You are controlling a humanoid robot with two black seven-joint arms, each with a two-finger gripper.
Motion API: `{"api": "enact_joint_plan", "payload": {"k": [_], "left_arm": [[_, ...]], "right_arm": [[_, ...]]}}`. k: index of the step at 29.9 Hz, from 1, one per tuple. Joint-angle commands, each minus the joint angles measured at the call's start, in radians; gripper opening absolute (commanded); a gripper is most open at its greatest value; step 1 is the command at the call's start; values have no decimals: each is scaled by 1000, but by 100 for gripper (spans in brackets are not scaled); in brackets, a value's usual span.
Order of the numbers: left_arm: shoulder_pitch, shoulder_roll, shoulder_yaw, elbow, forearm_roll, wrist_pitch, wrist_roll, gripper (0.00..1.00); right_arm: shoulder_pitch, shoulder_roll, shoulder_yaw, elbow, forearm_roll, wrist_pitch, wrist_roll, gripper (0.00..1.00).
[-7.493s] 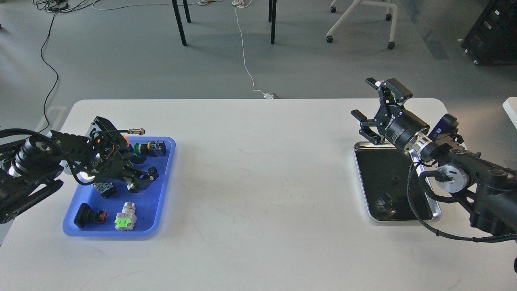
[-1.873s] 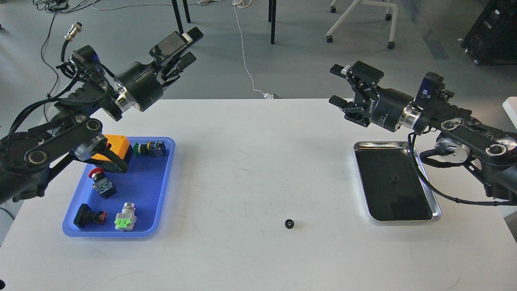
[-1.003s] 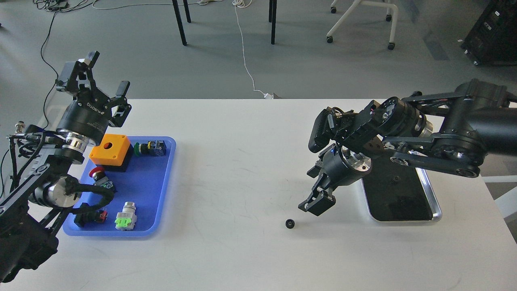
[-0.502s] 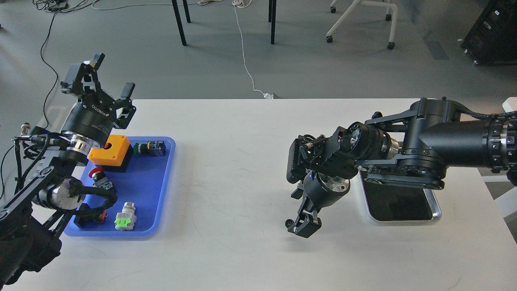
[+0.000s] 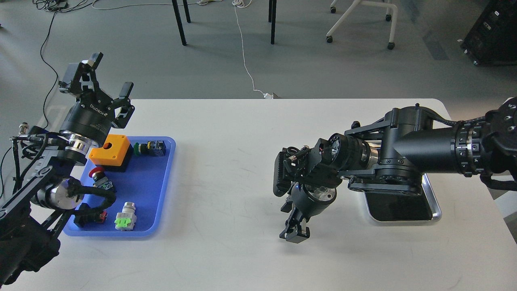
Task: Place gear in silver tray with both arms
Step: 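Grasp the black gear with the right gripper, then carry the gear into the silver tray and open the right gripper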
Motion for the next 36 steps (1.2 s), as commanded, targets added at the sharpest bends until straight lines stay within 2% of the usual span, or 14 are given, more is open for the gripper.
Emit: {"api": "enact_joint_plan", "payload": {"k": [1,3,12,23,27,32,36], "left_arm": [[0,1,-11,0,-1,0,0,98],[0,1,-14,0,-1,0,0,98],[0,0,-15,0,-1,-2,-2,98],[0,-2,-17,0,-1,-2,-2,98],[0,0,-21,0,-1,-2,-2,98],[0,-2,-24,0,-1,-2,0,98],[0,-2,-23,0,-1,-3,0,98]], "right_arm": [[-6,9,-28,-6,0,-1,0,62],[-7,9,-31,-6,0,-1,0,62],[-9,9,-34,-14,0,-1,0,49],[-7,11,-35,-22,0,-1,0,17],[-3,11,-34,-22,0,-1,0,13],[16,-1,-22,-25,4,-1,0,12],[53,-78,27,-32,4,-3,0,12]]}}
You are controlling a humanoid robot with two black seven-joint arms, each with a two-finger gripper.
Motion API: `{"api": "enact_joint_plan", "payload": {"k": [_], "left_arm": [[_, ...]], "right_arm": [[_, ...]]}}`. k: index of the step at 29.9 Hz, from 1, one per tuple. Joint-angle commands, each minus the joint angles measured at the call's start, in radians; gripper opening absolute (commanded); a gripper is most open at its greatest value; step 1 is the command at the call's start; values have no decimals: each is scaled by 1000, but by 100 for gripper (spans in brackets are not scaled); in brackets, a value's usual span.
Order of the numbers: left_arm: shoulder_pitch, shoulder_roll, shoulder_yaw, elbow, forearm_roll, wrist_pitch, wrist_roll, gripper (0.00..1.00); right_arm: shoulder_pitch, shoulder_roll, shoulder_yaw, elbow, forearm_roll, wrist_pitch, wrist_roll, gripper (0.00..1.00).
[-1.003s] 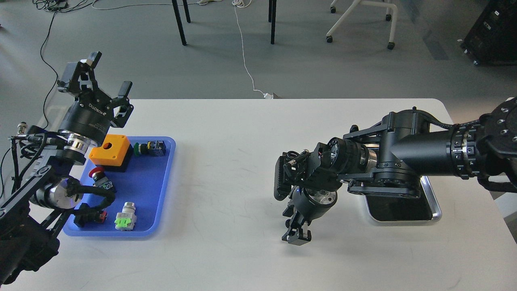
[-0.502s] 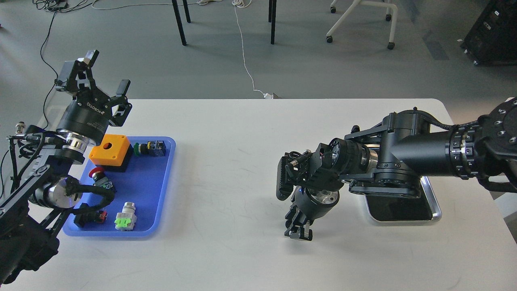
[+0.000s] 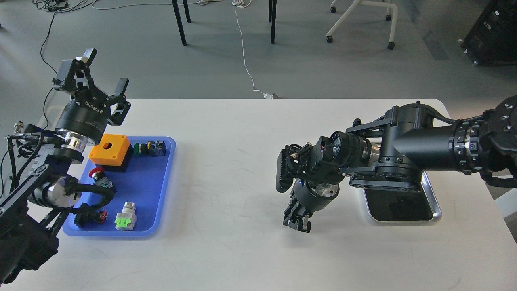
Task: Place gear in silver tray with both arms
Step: 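Carry the gear into the silver tray and open the right gripper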
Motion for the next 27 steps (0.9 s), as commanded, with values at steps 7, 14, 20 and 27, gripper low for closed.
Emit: {"api": "enact_joint_plan", "payload": {"k": [7,14,20,27], "left_arm": [[0,-10,1,0,0,-1,2,98],[0,-39,1,1,4,-16,3,98],[-3,-46,1,1,7,-16,5,98],[-2,-46,1,1,10,-16,5,98]], "right_arm": [[49,-279,67,-8,0,-1,0,12],[26,-461,52,-5,-10,-7,0,13],[-54,-524,38,-8,-35,-9,0,13],[-140,-538,36,-44,-46,-9,0,14]]}}
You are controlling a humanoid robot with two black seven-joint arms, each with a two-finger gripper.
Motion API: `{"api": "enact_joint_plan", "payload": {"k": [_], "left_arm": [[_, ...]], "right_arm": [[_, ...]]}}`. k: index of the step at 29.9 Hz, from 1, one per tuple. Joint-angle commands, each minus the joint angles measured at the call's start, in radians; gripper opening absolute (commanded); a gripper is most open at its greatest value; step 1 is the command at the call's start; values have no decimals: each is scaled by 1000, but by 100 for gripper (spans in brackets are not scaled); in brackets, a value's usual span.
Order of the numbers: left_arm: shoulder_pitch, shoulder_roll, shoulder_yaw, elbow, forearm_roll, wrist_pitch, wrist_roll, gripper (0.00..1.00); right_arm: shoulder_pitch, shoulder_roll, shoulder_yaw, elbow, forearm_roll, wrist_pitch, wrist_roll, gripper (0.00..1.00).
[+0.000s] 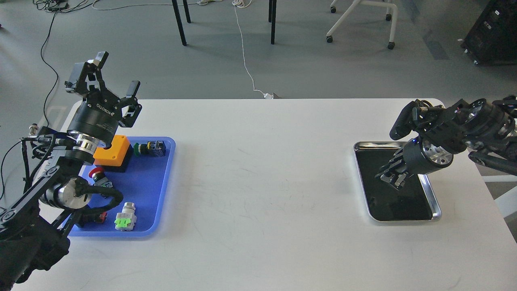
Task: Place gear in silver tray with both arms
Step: 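Carry the gear into the silver tray and open the right gripper, then raise the right gripper away from the silver tray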
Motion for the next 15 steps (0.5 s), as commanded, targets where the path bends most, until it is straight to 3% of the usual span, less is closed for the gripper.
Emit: {"api": "enact_joint_plan", "payload": {"k": [1,9,11,14,15], "left_arm": [[1,-2,0,0,0,0,0,98],[0,0,-2,-2,0,0,0,98],[0,2,-2,-2,0,0,0,98],[0,2,-2,-2,0,-1,0,98],[0,2,-2,0,0,-1,0,98]], "right_arm": [[-45,-1,2,-27,-2,0,0,14],[-83,5,5,-32,-1,0,0,29],[-86,4,5,-32,1,-2,0,44],[-82,-1,8,-27,4,-3,0,84],[-79,-4,9,-26,5,-3,0,87]]}}
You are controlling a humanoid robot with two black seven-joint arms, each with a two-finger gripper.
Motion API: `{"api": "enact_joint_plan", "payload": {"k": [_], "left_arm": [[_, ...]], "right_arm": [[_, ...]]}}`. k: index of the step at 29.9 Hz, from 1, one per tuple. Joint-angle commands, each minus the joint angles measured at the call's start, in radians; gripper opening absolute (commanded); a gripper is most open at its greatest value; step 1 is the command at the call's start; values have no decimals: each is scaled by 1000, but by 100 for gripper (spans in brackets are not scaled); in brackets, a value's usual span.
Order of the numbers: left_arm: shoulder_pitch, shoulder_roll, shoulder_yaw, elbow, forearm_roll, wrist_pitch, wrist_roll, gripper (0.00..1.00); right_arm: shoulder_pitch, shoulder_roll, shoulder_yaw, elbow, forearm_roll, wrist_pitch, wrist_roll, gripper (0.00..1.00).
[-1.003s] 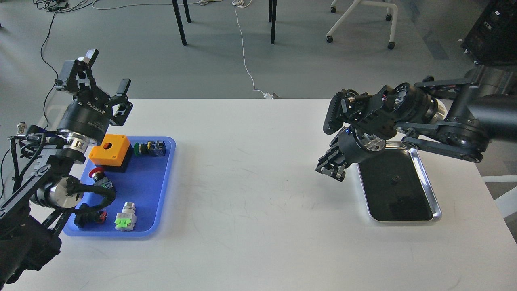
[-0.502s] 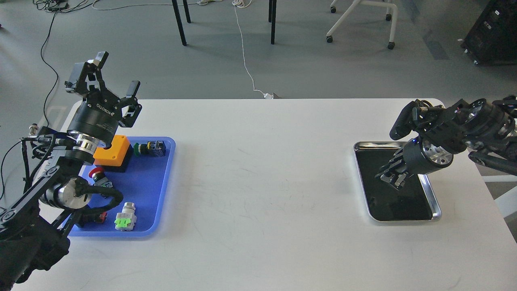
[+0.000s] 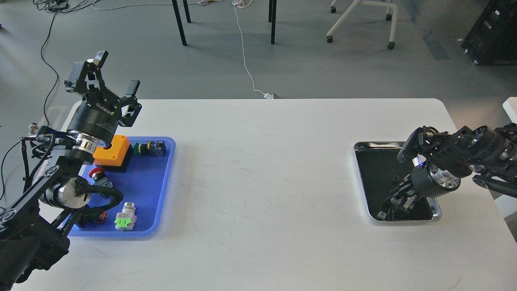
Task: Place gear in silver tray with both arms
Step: 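Raise the right gripper away from the silver tray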
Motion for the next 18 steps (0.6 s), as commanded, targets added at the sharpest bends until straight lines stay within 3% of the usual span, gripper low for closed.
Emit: {"api": "enact_joint_plan", "payload": {"k": [1,2,7,14,18], "left_arm": [[0,0,0,0,0,-1,0,98],[0,0,0,0,0,-1,0,98],[0,3,0,1,0,-6,0,98],[1,-3,3,0,2,-4,-2,98],[3,-7,8,1,31,-4,-5,98]], "right_arm": [[10,-9,4,6,7,-1,0,90],[16,-22,7,9,8,-1,0,96],[45,-69,134,25,83,-1,0,98],[-64,-60,430,-7,670,-4,0,99],[-165,52,559,-88,1000,-10,0,99]]}}
